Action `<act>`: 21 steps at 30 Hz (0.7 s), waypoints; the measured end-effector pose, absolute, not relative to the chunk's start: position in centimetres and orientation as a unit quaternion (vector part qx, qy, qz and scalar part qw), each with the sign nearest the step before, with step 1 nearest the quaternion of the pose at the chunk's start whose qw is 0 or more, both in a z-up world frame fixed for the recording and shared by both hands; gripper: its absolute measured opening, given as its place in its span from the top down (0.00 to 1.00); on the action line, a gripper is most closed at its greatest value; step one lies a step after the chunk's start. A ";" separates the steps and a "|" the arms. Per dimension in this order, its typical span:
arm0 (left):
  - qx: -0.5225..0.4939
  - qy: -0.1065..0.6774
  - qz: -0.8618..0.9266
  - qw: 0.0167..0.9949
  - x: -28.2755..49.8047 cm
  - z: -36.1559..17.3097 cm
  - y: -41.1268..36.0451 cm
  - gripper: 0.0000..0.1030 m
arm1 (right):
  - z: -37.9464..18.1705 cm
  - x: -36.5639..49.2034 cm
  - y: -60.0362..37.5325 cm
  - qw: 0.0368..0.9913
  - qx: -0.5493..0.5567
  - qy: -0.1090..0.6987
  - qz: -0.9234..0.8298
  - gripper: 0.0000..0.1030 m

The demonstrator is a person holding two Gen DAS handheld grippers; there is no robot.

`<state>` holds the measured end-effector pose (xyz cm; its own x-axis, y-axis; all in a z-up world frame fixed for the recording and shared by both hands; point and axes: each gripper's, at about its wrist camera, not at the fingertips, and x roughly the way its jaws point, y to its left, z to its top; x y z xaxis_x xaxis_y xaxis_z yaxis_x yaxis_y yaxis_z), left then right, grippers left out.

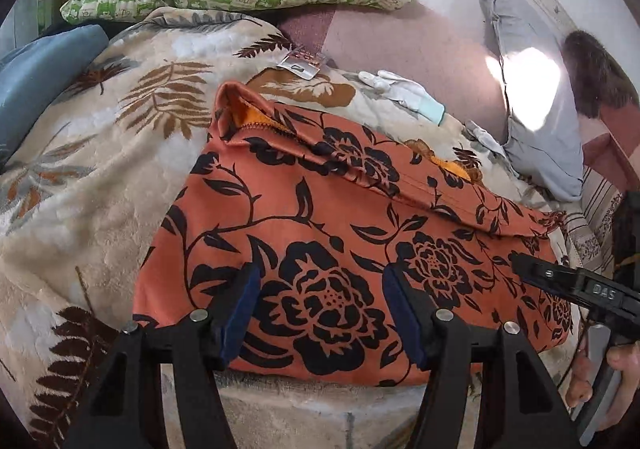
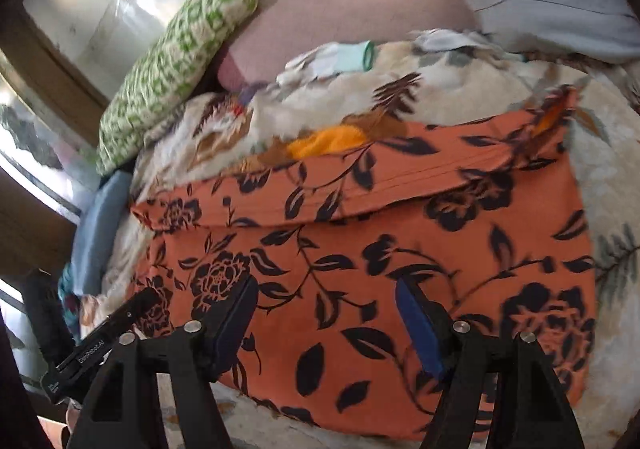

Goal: Fold small clothes

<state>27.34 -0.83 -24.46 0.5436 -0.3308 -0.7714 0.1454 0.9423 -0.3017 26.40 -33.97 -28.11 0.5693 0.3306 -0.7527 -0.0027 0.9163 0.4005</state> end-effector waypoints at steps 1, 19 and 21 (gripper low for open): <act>-0.098 0.459 -0.139 0.872 27.6 -24.6 -0.7 0.38 | -28.8 27.5 -32.7 0.864 0.163 0.467 0.094 0.29; -0.184 0.452 -0.110 0.866 29.8 -23.3 4.6 0.38 | -24.1 38.8 -29.5 0.891 0.173 0.416 0.056 0.30; -0.187 0.457 -0.074 0.867 30.0 -23.5 6.1 0.38 | -24.5 38.0 -26.6 0.885 0.156 0.430 0.091 0.30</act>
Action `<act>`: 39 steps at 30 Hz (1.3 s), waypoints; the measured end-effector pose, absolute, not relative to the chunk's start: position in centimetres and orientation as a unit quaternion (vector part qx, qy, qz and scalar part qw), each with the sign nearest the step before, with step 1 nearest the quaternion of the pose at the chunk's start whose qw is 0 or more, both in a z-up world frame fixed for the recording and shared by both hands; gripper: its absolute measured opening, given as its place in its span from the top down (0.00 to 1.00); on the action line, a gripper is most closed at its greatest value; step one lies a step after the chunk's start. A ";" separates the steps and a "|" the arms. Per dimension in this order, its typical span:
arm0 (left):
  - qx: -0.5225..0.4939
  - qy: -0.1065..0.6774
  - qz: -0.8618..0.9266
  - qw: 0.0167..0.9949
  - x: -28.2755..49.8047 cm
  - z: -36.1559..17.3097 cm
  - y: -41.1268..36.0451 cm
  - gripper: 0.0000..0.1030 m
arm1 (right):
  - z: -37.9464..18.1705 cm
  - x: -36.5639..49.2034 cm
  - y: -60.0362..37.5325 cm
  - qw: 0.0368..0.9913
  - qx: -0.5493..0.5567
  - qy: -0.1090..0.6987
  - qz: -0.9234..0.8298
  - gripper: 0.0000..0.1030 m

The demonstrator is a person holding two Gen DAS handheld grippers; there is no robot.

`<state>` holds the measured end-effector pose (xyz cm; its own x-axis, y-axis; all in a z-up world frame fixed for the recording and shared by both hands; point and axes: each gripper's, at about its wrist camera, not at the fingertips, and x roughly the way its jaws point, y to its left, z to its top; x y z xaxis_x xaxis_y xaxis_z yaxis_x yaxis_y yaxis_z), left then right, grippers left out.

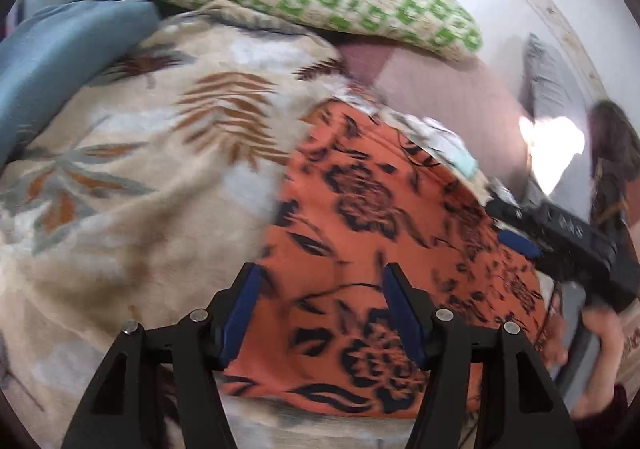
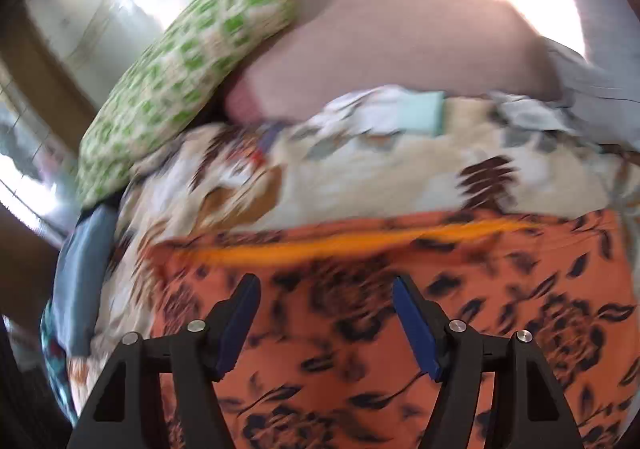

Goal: Fold small clothes

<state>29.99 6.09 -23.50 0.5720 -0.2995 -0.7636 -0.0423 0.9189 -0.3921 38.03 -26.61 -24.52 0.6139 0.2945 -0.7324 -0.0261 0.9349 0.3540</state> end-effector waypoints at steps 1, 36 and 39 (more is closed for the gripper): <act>-0.190 0.460 -0.057 0.865 30.0 -23.7 6.8 0.38 | -24.8 37.9 -24.9 0.880 0.145 0.440 0.103 0.30; -0.090 0.479 -0.085 0.869 30.0 -24.7 4.3 0.29 | -30.6 20.3 -41.6 0.870 0.249 0.425 0.009 0.76; -0.108 0.461 -0.064 0.879 29.8 -23.2 6.2 0.28 | -28.9 20.1 -40.3 0.879 0.258 0.397 0.054 0.76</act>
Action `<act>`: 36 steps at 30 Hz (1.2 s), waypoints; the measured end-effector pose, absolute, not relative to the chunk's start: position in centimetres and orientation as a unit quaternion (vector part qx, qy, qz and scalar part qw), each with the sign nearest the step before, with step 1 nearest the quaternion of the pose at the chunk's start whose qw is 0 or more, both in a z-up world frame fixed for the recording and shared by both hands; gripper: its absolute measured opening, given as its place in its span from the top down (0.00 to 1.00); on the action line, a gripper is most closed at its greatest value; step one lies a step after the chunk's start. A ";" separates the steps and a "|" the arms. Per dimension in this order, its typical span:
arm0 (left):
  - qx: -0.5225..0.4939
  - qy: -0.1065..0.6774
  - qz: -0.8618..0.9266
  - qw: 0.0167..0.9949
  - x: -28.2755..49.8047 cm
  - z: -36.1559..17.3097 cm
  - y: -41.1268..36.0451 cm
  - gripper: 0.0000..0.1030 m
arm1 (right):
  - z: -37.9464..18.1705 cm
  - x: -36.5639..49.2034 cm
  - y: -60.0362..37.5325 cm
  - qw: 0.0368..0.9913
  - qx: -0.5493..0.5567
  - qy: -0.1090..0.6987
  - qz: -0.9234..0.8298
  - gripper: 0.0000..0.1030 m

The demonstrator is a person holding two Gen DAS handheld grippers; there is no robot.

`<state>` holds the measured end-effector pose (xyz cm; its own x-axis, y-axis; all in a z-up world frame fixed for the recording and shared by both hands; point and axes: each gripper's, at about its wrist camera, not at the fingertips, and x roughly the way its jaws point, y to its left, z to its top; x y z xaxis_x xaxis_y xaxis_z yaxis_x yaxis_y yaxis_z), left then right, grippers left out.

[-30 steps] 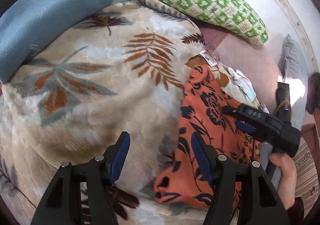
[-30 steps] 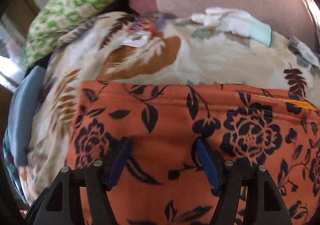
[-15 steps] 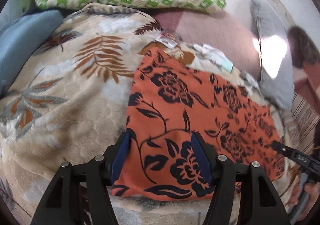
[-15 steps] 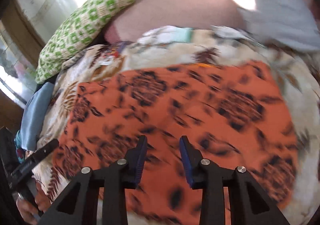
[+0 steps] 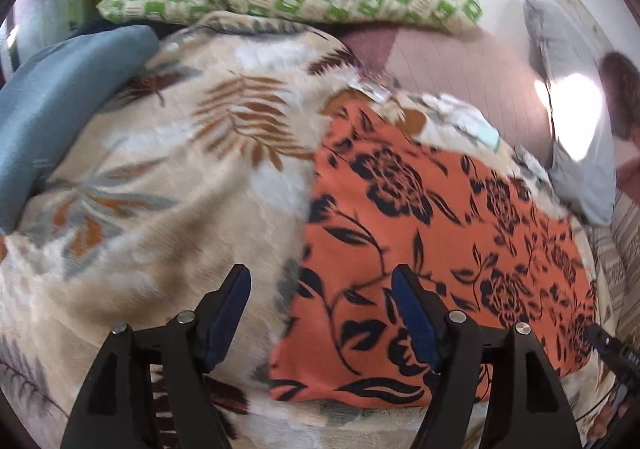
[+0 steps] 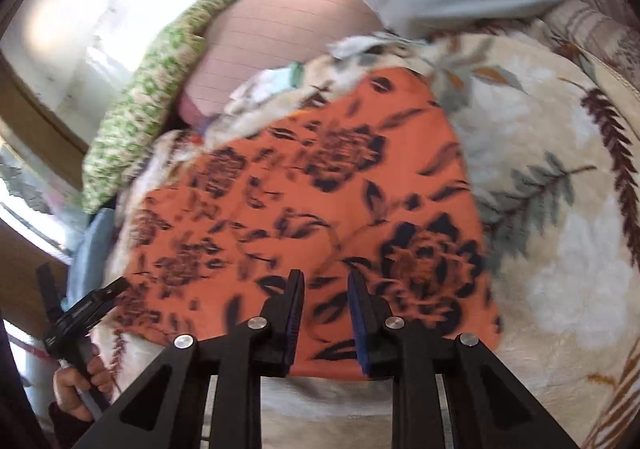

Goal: Fold small clothes

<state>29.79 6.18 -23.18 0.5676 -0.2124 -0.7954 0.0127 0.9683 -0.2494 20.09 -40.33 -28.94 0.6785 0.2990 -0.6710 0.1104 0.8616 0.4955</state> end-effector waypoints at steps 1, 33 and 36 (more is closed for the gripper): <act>-0.120 0.461 -0.058 0.877 29.8 -23.0 6.8 0.28 | -28.6 20.1 -39.7 0.880 0.258 0.392 0.068 0.76; -0.187 0.520 -0.055 0.831 25.7 -21.7 5.9 0.28 | -29.6 20.1 -36.0 0.854 0.292 0.405 0.145 0.74; -0.241 0.535 -0.077 0.806 25.1 -22.3 6.0 0.28 | -28.6 19.4 -36.1 0.861 0.291 0.391 0.149 0.74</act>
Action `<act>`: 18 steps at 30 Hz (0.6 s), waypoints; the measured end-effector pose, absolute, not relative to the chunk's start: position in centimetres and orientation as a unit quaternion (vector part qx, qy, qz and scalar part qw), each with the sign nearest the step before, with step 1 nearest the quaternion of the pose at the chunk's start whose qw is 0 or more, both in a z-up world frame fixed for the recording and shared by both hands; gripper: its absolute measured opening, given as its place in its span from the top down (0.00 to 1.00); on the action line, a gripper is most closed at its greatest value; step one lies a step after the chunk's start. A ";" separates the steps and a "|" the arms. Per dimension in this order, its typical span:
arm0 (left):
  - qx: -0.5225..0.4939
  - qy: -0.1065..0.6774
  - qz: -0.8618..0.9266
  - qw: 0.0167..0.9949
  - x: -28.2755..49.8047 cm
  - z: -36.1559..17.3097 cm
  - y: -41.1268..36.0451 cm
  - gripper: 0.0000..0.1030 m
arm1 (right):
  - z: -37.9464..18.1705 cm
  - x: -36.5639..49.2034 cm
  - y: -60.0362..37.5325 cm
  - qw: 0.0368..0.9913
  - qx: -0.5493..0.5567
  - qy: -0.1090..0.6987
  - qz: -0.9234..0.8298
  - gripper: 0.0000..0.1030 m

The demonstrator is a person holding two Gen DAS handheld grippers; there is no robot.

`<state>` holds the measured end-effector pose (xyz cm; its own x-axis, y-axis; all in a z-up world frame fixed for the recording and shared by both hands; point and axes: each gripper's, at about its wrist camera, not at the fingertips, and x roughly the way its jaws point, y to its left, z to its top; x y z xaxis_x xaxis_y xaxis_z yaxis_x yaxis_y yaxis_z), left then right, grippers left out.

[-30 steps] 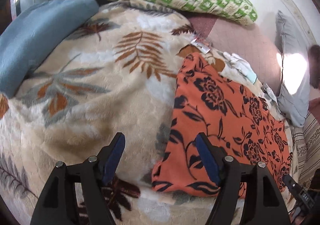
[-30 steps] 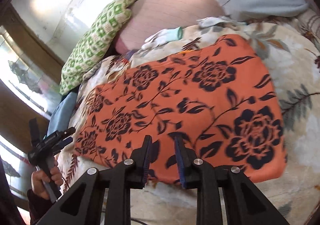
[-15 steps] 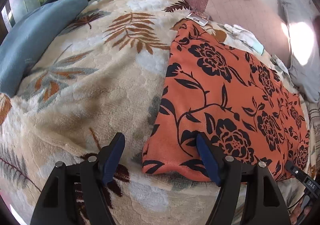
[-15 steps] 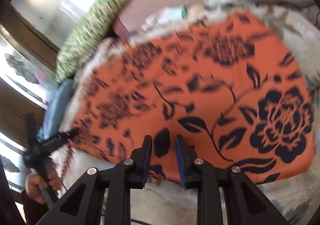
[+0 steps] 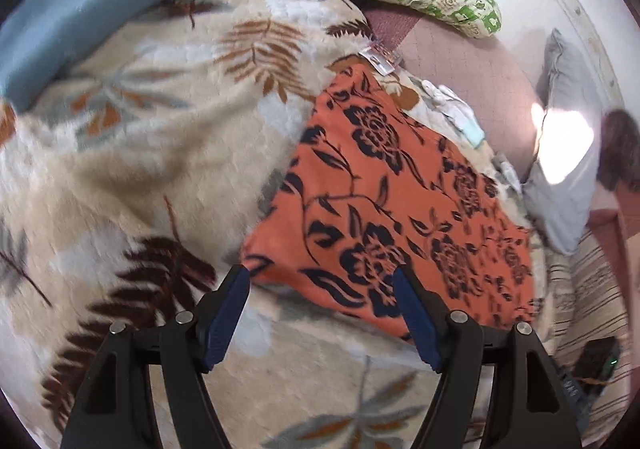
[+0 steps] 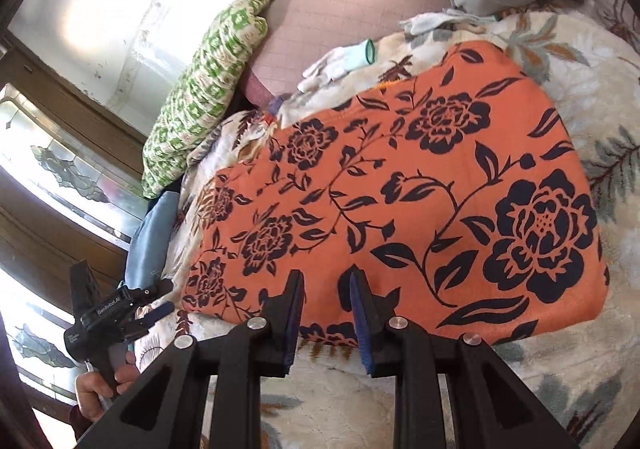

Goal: Fold small clothes

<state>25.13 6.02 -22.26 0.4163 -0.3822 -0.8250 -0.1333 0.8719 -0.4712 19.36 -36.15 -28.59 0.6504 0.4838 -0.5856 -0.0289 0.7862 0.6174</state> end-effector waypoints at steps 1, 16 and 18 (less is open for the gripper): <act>-0.255 0.537 -0.085 0.800 24.9 -22.4 6.1 0.28 | -28.2 19.2 -35.9 0.865 0.283 0.387 0.150 0.74; -0.406 0.529 -0.108 0.738 26.7 -27.2 6.3 0.22 | -27.5 19.2 -34.8 0.871 0.272 0.378 0.159 0.74; -0.412 0.529 -0.106 0.734 27.1 -27.3 6.3 0.23 | -27.6 19.4 -34.8 0.869 0.273 0.380 0.161 0.74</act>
